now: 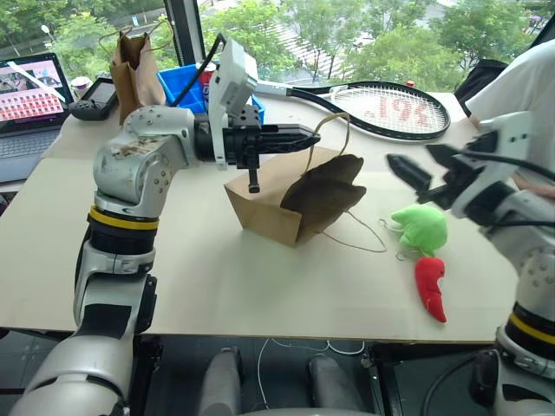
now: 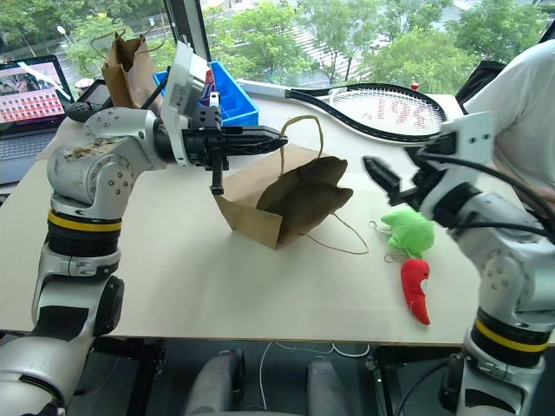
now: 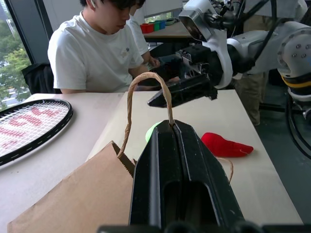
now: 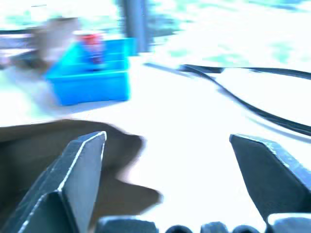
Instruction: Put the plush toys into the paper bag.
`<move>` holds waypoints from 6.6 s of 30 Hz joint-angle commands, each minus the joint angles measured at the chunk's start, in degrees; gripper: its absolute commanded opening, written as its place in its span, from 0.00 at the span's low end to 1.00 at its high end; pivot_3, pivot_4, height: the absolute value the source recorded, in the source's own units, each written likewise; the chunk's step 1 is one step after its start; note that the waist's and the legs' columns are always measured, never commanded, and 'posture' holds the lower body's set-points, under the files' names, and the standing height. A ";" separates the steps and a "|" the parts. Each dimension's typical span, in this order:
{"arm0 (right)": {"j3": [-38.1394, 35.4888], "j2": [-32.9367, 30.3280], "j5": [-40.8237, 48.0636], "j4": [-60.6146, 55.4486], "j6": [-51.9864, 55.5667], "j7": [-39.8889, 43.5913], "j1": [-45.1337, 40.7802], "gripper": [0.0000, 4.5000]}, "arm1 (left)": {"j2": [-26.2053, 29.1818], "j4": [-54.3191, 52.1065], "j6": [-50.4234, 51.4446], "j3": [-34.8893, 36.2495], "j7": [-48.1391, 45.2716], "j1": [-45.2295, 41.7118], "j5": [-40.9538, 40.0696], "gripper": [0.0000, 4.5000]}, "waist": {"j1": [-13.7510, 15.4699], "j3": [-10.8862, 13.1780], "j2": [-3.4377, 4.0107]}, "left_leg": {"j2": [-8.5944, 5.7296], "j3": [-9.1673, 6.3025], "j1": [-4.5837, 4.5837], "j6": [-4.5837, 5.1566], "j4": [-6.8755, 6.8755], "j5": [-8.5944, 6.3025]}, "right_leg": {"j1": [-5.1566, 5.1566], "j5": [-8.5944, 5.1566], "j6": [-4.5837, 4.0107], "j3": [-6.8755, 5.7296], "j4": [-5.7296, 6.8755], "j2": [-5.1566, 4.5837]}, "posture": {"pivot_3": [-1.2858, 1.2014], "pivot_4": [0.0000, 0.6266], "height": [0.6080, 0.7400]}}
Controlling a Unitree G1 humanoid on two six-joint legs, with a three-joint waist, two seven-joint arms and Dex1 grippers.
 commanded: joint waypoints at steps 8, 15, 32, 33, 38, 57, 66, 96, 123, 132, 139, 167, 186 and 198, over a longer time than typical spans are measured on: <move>6.51 2.04 -11.78 24.60 -11.78 -1.48 6.61 0.97 | -3.56 -2.09 1.80 1.19 3.90 1.32 -2.71 0.00 | -0.38 -0.01 0.09 | -0.04 -0.02 0.03 0.03 -0.01 0.02 | 0.01 -0.02 0.05 0.02 0.04 0.00 | 0.52 0.24 0.93; 5.74 2.35 -11.20 21.65 -15.15 -0.39 8.17 0.72 | -6.95 -3.90 4.76 0.55 9.45 7.25 -3.46 0.00 | -0.25 -0.01 0.11 | -0.09 -0.06 0.08 0.02 0.05 0.02 | 0.11 -0.03 0.08 0.02 0.06 -0.04 | 0.52 0.24 0.93; 9.81 -6.07 6.95 -6.52 5.14 8.49 -3.55 0.00 | -13.59 -2.11 11.01 6.77 20.29 4.14 -9.69 0.00 | -0.40 0.05 0.20 | -0.18 -0.22 0.07 0.02 0.02 0.01 | 0.11 -0.06 0.12 0.02 0.01 -0.09 | 0.52 0.24 0.93; 10.97 -3.89 6.92 -6.69 5.67 6.92 -3.98 0.00 | -13.81 -1.97 11.27 7.26 20.81 3.81 -10.19 0.00 | -0.35 0.05 0.20 | -0.18 -0.23 0.07 0.02 0.02 0.02 | 0.10 -0.06 0.12 0.02 0.01 -0.08 | 0.52 0.24 0.93; 18.58 5.71 4.50 -5.05 4.40 2.17 -4.20 0.00 | -15.49 -2.34 13.39 9.35 23.30 3.12 -13.51 0.00 | -0.22 0.05 0.18 | -0.22 -0.23 -0.02 0.02 0.02 0.02 | 0.03 -0.06 0.12 0.01 0.03 -0.12 | 0.52 0.24 0.93; 19.72 35.57 -0.39 16.70 -22.32 -6.23 -2.00 0.00 | -15.68 -6.37 16.47 9.43 27.33 5.41 -17.25 0.00 | -0.28 0.05 0.18 | -0.22 -0.26 -0.02 0.01 -0.01 0.02 | 0.02 -0.06 0.12 0.00 0.05 -0.08 | 0.52 0.24 0.93; 21.53 35.67 -8.30 24.27 -32.28 -4.98 -3.36 0.00 | -15.19 -8.12 16.94 9.11 28.10 6.79 -18.77 0.00 | -0.41 0.05 0.19 | -0.17 -0.27 -0.02 -0.03 -0.05 0.04 | 0.03 -0.05 0.11 -0.04 0.06 -0.05 | 0.52 0.24 0.93; 9.93 11.12 1.64 -8.04 -5.16 -0.78 10.33 0.84 | -16.98 -8.26 15.99 4.91 29.52 10.53 -17.45 0.00 | -1.07 0.06 0.18 | -0.18 -0.30 0.00 -0.05 -0.14 0.04 | 0.03 -0.07 0.08 -0.07 0.03 -0.07 | 0.52 0.24 0.93; -1.01 -10.63 0.99 -18.04 9.74 4.16 31.68 0.13 | -15.73 -7.60 15.70 3.87 27.66 9.20 -16.51 0.00 | -0.15 0.05 0.21 | -0.38 -0.50 0.00 0.00 -0.07 0.02 | 0.26 -0.03 0.05 -0.10 -0.41 -0.19 | 0.52 0.24 0.93; 21.29 -9.54 4.22 -14.40 11.74 7.53 2.25 0.00 | -16.45 -7.40 15.39 3.88 27.94 8.35 -16.09 0.00 | -1.24 0.08 0.14 | -0.42 -0.98 0.06 0.00 -0.13 0.03 | 0.36 0.00 0.08 -0.26 -0.42 -0.03 | 0.52 0.24 0.93; 34.98 0.03 -2.45 -1.21 4.46 7.77 -9.25 0.00 | -16.35 -7.67 15.17 4.03 28.19 8.98 -15.92 0.00 | -0.15 0.09 0.14 | -0.60 -1.05 -0.09 0.01 -0.17 0.03 | 0.34 -0.06 0.08 -0.33 -0.49 -0.18 | 0.52 0.24 0.93; 23.39 31.61 -8.82 35.91 -31.28 4.12 -11.56 0.00 | -16.00 -11.00 16.88 5.52 31.09 10.33 -17.99 0.00 | -0.64 0.09 0.17 | -0.58 -1.14 -0.01 -0.04 -0.25 0.06 | 0.38 -0.04 0.08 -0.44 -0.32 -0.12 | 0.52 0.24 0.93; 5.04 16.18 9.68 10.84 -1.61 4.30 3.22 0.83 | -16.19 -10.05 15.37 4.86 30.57 10.82 -17.15 0.00 | 0.04 0.10 0.17 | -0.58 -1.14 -0.02 -0.04 -0.22 0.05 | 0.42 -0.05 0.08 -0.45 -0.37 -0.15 | 0.52 0.24 0.93; -13.55 18.63 28.55 4.87 15.39 -7.36 16.27 0.83 | -16.30 -9.97 14.63 4.76 30.47 11.28 -16.93 0.00 | -0.28 0.09 0.18 | -0.58 -1.18 0.04 -0.02 -0.21 0.05 | 0.51 -0.05 0.07 -0.43 -0.38 -0.14 | 0.52 0.24 0.93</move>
